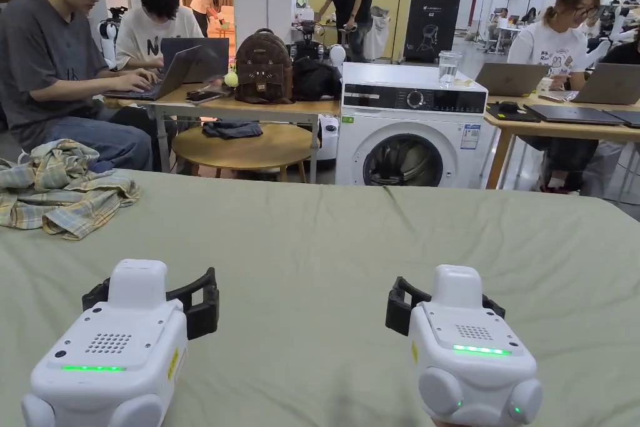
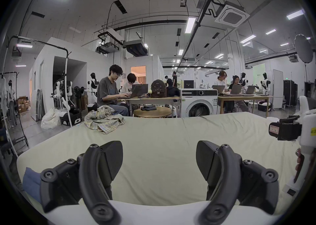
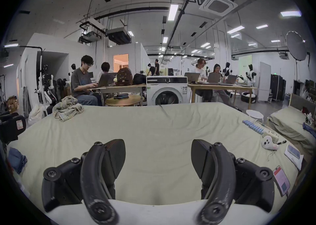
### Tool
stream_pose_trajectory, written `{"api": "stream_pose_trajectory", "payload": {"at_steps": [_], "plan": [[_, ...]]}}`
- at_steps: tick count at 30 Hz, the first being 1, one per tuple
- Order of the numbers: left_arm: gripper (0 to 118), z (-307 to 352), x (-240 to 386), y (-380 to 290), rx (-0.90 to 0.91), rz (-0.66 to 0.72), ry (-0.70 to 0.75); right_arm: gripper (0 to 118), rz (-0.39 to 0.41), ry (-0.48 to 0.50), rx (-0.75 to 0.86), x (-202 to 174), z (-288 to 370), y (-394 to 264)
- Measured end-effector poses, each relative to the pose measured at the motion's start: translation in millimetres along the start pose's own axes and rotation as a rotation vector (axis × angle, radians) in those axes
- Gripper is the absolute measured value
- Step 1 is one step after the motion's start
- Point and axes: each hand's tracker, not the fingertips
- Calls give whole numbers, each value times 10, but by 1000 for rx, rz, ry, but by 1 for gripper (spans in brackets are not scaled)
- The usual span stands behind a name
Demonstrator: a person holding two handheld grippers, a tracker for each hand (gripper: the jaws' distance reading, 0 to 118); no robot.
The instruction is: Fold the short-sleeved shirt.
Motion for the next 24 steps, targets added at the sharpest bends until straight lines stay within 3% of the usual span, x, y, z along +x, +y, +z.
{"api": "stream_pose_trajectory", "payload": {"at_steps": [4, 8, 11, 24], "plan": [[89, -21, -15, 2, 8, -1, -10, 81, 15, 8, 11, 59, -41, -33], [89, -29, -18, -26, 45, -17, -9, 81, -45, 70, 41, 152, -31, -58], [89, -33, -10, -57, 62, -48, -30, 81, -45, 81, 69, 188, -14, -77], [89, -20, 65, -63, 69, -91, -18, 81, -15, 59, 104, 124, 18, -30]]}}
